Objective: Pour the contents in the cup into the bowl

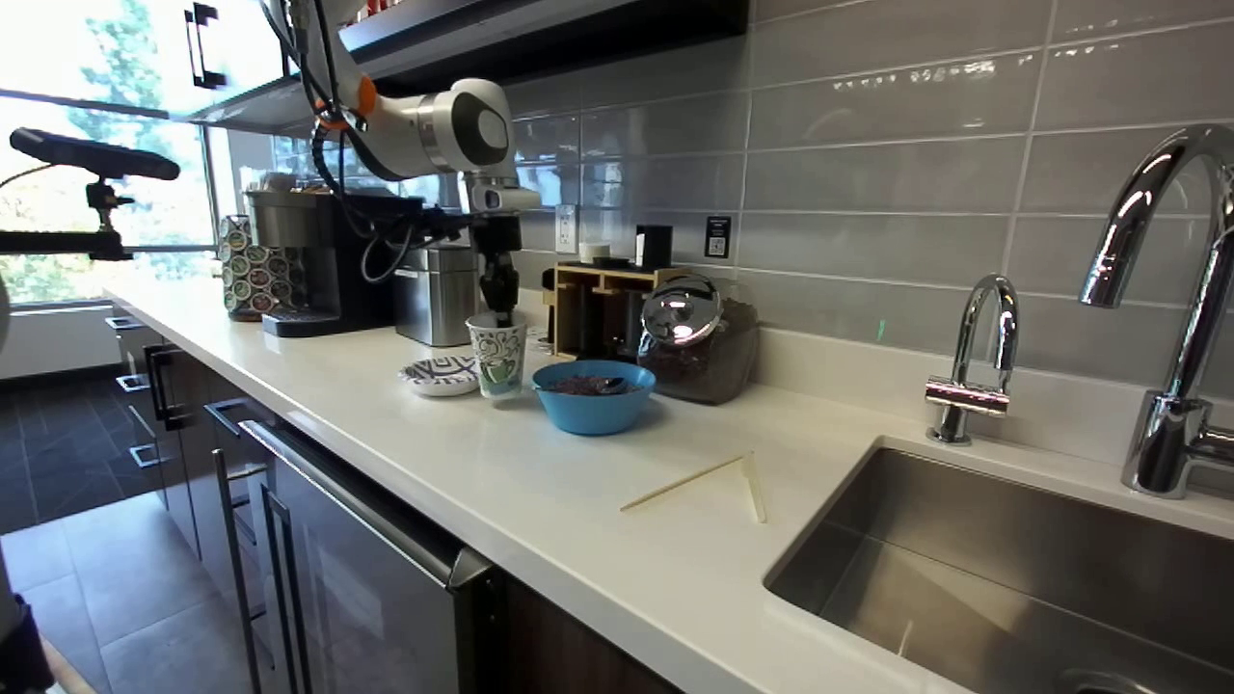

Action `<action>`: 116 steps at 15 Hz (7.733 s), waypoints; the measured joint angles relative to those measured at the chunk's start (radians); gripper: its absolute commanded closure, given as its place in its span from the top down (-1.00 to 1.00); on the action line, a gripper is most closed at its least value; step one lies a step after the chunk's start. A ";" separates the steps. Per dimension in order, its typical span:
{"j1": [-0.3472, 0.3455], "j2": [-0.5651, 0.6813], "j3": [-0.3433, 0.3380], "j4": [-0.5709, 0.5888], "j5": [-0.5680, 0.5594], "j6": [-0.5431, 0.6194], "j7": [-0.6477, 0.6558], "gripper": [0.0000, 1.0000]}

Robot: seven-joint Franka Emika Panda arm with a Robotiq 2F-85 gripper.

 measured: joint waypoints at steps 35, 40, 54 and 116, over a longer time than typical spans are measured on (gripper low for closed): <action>-0.047 -0.120 -0.060 -0.108 1.271 -0.290 -1.792 -0.98; -0.090 -0.033 -0.061 -0.064 1.311 -0.394 -1.797 -0.98; -0.104 0.024 -0.060 -0.028 1.382 -0.463 -1.795 -0.98; -0.193 0.341 -0.069 0.101 1.831 -0.919 -1.782 -0.98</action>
